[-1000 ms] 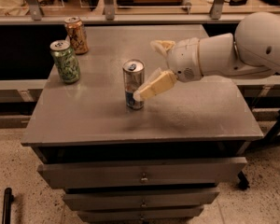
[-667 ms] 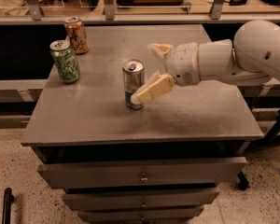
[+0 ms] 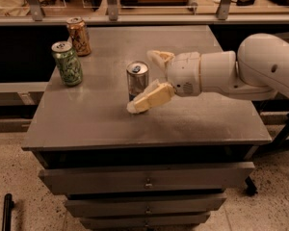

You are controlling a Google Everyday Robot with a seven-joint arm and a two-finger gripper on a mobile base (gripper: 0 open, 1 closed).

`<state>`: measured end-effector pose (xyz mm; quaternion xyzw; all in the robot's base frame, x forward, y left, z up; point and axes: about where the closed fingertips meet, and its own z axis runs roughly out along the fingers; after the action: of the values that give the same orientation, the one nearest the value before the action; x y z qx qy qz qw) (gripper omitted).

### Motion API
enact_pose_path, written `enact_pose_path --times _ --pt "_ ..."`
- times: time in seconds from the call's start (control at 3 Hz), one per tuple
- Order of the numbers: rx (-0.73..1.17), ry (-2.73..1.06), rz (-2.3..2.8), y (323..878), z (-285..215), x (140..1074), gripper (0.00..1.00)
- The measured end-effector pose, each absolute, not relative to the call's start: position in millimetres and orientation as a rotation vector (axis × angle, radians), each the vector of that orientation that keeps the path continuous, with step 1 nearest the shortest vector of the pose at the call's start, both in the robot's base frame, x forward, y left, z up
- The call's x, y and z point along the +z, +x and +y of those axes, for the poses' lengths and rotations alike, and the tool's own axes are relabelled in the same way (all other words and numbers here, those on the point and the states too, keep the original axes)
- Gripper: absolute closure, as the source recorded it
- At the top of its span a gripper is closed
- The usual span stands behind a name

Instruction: Knock redbull can over

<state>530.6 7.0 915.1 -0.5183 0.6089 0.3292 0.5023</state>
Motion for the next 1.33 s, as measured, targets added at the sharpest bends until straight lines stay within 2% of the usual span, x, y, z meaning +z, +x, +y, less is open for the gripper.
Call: enact_pose_path --times 0.33,1.33 --pt "0.797 -1.253 1.47 529.8 9.0 915.6 0.17" --pt "0.802 -1.266 1.462 527.1 16.1 917.6 0.88"
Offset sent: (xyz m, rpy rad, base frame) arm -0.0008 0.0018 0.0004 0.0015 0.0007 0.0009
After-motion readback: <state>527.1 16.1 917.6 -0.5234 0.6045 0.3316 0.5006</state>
